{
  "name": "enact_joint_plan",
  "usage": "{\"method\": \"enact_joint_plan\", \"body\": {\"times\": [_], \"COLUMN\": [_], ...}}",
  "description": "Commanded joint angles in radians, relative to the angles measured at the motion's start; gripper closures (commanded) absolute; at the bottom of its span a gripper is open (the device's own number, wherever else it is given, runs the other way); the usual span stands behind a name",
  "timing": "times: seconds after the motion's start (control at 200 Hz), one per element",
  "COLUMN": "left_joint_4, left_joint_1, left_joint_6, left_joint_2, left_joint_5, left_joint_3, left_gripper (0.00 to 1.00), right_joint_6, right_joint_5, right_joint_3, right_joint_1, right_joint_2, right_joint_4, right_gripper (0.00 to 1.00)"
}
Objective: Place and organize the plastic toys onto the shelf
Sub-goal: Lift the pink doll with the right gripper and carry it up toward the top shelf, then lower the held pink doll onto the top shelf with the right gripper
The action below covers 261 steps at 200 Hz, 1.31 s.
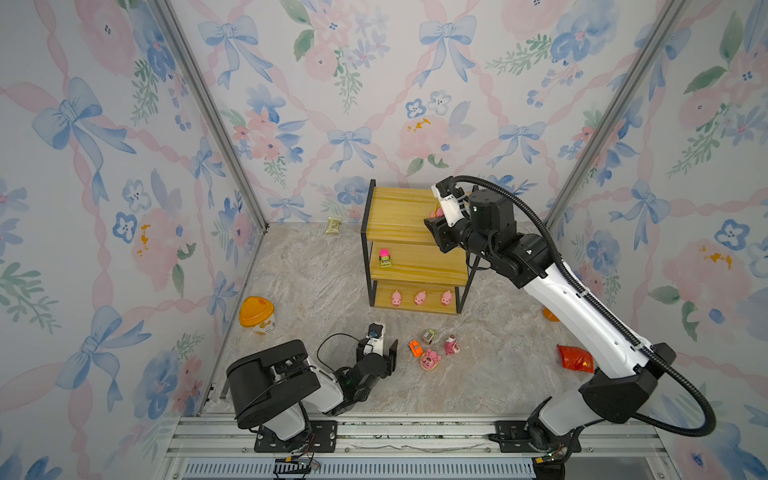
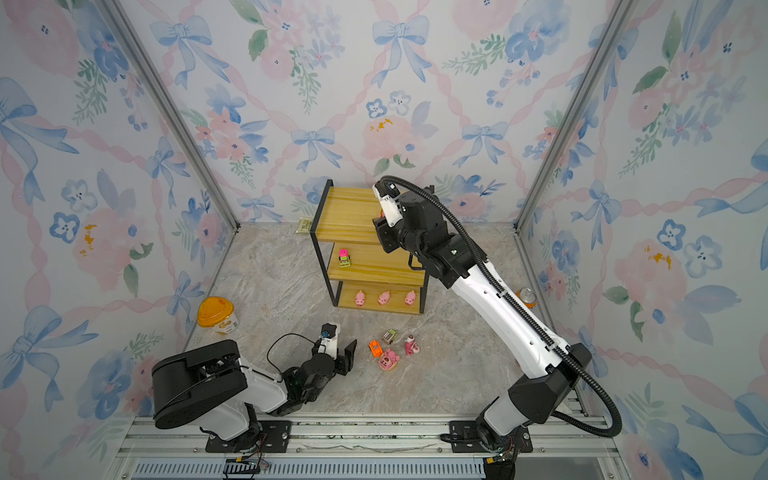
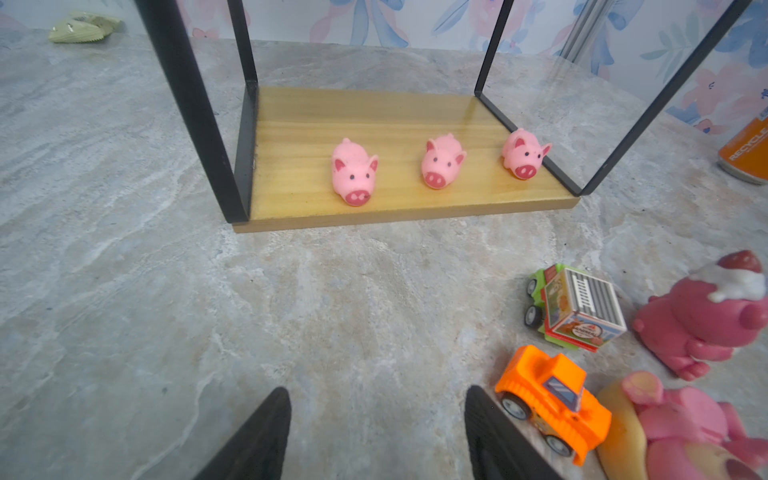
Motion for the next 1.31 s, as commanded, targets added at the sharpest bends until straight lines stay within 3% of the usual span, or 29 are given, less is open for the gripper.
{"method": "enact_joint_plan", "body": {"times": [0.0, 0.615, 1.3], "left_joint_4": [-0.008, -0.009, -0.009], "left_joint_1": [0.013, 0.045, 0.048], "left_joint_6": [0.02, 0.025, 0.023], "left_joint_2": [-0.022, -0.034, -0.003], "left_joint_5": [0.007, 0.029, 0.024], "left_joint_3": [-0.017, -0.024, -0.006], "left_gripper": [0.33, 0.33, 0.33], "right_joint_6": [0.055, 0.237, 0.253], "right_joint_5": [0.058, 0.185, 0.216], "right_joint_3": [0.083, 0.238, 0.183], "right_joint_1": [-0.034, -0.086, -0.114], "right_joint_2": [0.029, 0.152, 0.136], "right_joint_4": [0.015, -0.14, -0.149], "right_gripper": [0.64, 0.61, 0.61]}}
